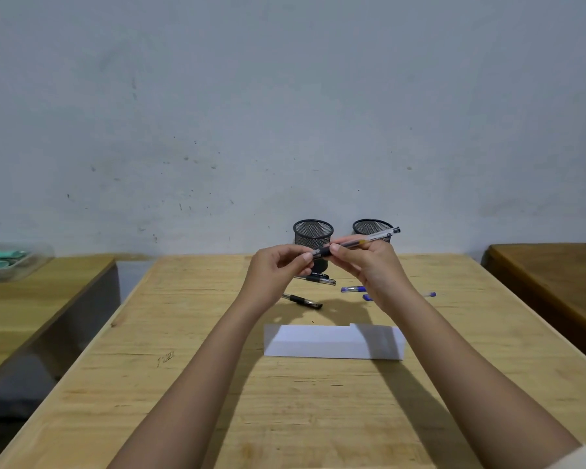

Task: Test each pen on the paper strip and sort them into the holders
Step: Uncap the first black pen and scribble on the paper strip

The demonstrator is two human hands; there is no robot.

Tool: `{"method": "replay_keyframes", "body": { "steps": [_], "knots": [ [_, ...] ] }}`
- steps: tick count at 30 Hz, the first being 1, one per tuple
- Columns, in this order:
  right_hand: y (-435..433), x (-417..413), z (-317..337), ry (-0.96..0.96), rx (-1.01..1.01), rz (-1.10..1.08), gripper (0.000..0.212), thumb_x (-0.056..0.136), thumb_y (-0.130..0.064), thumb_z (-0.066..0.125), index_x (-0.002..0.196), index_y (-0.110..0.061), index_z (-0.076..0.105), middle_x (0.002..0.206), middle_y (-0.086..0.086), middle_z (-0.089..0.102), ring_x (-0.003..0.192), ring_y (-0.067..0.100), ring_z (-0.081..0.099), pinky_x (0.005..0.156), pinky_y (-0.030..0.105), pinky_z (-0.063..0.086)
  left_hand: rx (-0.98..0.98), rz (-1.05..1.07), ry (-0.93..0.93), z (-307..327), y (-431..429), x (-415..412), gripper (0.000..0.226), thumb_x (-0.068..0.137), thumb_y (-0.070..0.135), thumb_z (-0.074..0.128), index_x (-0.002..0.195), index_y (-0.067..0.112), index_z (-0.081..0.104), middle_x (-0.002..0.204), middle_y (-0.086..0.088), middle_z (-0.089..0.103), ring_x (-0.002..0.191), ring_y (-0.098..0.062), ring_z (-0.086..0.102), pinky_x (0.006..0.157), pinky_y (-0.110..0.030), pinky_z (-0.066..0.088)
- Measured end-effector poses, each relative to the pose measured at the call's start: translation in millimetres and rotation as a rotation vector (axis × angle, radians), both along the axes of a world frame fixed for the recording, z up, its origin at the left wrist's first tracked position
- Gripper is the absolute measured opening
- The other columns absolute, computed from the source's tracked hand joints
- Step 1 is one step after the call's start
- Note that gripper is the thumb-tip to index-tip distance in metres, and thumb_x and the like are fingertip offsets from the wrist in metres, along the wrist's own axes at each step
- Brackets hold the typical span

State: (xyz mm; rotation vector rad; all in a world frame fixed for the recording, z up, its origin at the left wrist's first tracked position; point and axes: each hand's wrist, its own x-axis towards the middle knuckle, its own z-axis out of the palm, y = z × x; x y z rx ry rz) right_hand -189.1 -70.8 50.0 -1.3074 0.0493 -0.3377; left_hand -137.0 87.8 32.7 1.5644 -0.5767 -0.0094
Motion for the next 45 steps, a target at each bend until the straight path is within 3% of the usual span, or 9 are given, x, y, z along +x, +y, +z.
{"method": "replay_keyframes", "body": {
  "steps": [4,7,12,17,22,32,38,42,45],
  "knots": [
    [7,0,-3,0.003,-0.090,-0.009,0.006,0.081,0.005,0.063,0.085,0.001,0.066,0.086,0.018,0.067,0.081,0.022,0.068,0.082,0.023,0.056,0.067,0.002,0.007,-1,3,-1,0.018,0.087,0.003,0.060,0.084,0.017,0.071,0.070,0.004,0.069,0.061,0.000,0.066,0.068,-0.010,0.051],
    [-5,0,-2,0.028,-0.214,-0.108,0.006,0.080,-0.002,0.066,0.083,-0.007,0.068,0.080,0.006,0.069,0.075,0.014,0.067,0.073,0.018,0.055,0.046,0.114,0.039,-3,26,7,0.018,0.088,0.003,0.059,0.102,-0.001,0.068,0.071,0.006,0.070,0.058,0.004,0.065,0.064,-0.008,0.050],
    [-86,-16,0,-0.096,0.222,-0.360,0.005,0.080,0.002,0.063,0.079,-0.002,0.062,0.063,-0.003,0.070,0.073,0.014,0.068,0.080,0.021,0.055,0.104,0.525,0.049,-19,132,41,0.018,0.087,0.013,0.063,0.103,0.006,0.068,0.077,0.000,0.070,0.069,0.000,0.068,0.067,-0.004,0.049],
    [-47,-5,-34,0.020,-0.003,-0.277,0.013,0.075,0.003,0.069,0.077,-0.010,0.068,0.068,-0.001,0.072,0.074,0.017,0.069,0.080,0.023,0.056,0.264,0.386,0.099,-63,92,33,0.015,0.081,0.002,0.068,0.096,-0.002,0.070,0.090,-0.013,0.070,0.074,-0.008,0.066,0.065,-0.004,0.047],
    [-31,-5,-45,0.086,-0.220,-0.287,0.016,0.070,-0.007,0.078,0.082,-0.010,0.069,0.081,0.005,0.072,0.073,0.009,0.067,0.068,0.017,0.052,0.383,0.357,0.056,-97,75,31,0.015,0.081,0.012,0.071,0.095,0.009,0.073,0.093,0.000,0.069,0.087,-0.008,0.062,0.075,-0.007,0.042],
    [-25,-4,-50,0.135,-0.271,-0.234,0.011,0.074,-0.007,0.073,0.080,-0.012,0.065,0.075,0.001,0.067,0.062,0.003,0.059,0.060,0.015,0.046,0.481,0.366,-0.040,-97,71,33,0.025,0.085,0.014,0.066,0.108,0.006,0.066,0.109,-0.005,0.066,0.096,-0.011,0.057,0.080,-0.013,0.040],
    [-33,-18,-45,0.138,-0.219,-0.238,0.010,0.077,-0.007,0.071,0.079,-0.015,0.065,0.078,0.006,0.065,0.076,0.019,0.061,0.080,0.037,0.049,0.377,0.333,-0.358,-61,47,-19,0.021,0.093,0.025,0.054,0.108,0.016,0.066,0.114,0.004,0.064,0.105,-0.007,0.058,0.088,-0.008,0.040],
    [-32,-32,-43,0.069,-0.137,-0.249,0.014,0.079,0.000,0.065,0.075,-0.013,0.060,0.071,0.008,0.059,0.064,0.016,0.057,0.067,0.026,0.048,0.545,0.039,-0.680,-61,18,-73,0.034,0.092,0.032,0.047,0.117,0.017,0.064,0.124,0.005,0.062,0.117,-0.006,0.052,0.101,-0.020,0.039],
    [-33,-43,-45,0.036,-0.101,-0.243,0.016,0.078,0.004,0.065,0.073,-0.010,0.058,0.069,0.009,0.058,0.062,0.015,0.057,0.064,0.019,0.050,0.764,-0.106,-0.692,-74,6,-86,0.047,0.095,0.039,0.044,0.139,0.023,0.042,0.149,0.012,0.035,0.138,0.002,0.025,0.113,-0.015,0.016]
  ]
}}
